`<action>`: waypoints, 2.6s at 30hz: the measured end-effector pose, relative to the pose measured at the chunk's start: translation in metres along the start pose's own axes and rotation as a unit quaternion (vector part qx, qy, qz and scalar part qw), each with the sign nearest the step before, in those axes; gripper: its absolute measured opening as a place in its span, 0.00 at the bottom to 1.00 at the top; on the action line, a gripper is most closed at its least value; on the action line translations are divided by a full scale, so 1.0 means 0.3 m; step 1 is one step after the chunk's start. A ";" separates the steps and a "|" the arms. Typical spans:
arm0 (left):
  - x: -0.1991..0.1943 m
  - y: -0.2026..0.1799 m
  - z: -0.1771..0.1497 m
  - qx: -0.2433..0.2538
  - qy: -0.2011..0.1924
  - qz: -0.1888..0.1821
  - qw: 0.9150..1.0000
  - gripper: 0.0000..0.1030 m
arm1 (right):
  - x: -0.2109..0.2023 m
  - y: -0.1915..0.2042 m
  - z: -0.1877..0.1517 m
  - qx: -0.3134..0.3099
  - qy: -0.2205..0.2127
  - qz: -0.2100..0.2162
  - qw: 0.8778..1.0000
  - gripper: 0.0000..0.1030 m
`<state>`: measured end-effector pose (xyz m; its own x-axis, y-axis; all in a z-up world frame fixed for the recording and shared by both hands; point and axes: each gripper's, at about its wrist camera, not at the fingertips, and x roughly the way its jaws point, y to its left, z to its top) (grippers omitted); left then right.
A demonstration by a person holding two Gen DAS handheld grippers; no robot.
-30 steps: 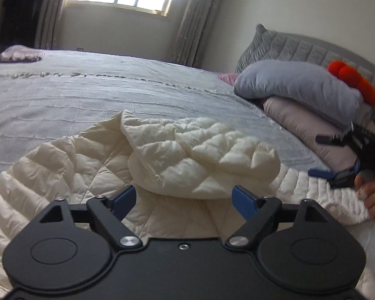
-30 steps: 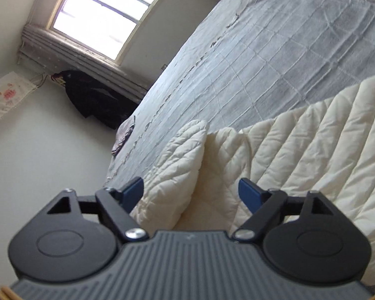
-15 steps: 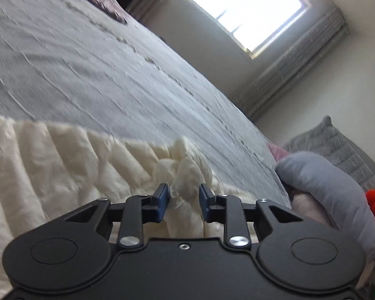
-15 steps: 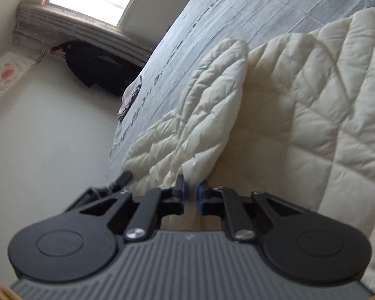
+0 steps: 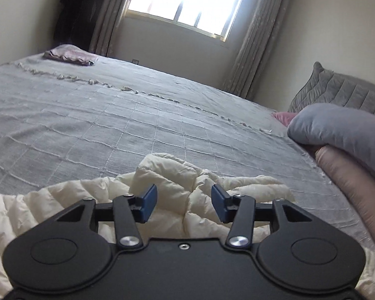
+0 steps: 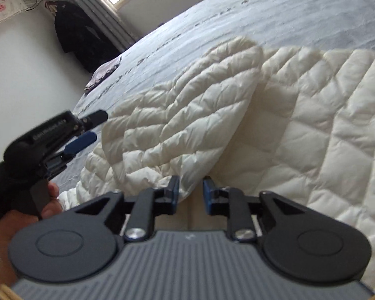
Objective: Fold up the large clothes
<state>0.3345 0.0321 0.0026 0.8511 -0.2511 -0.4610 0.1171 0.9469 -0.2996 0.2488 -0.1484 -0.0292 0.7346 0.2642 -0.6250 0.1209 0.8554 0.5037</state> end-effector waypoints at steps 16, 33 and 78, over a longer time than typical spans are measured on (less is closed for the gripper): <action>0.209 0.090 -0.139 0.065 0.050 0.070 0.994 0.51 | 0.210 -0.113 0.085 -0.083 -0.069 -0.112 0.988 0.17; -0.357 0.054 -0.151 0.002 0.102 0.095 0.990 1.00 | -0.364 -0.278 -0.018 0.070 -0.110 -0.174 0.976 0.69; -0.403 0.177 -0.290 0.026 0.056 0.107 0.992 1.00 | -0.796 -0.687 0.006 0.074 -0.345 -0.308 0.883 0.07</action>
<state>0.1932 0.0954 -0.0302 0.7976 -0.0618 -0.6000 -0.0304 0.9894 -0.1423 0.0498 -0.3887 0.0173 0.7241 -0.6105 -0.3210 0.6891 0.6600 0.2993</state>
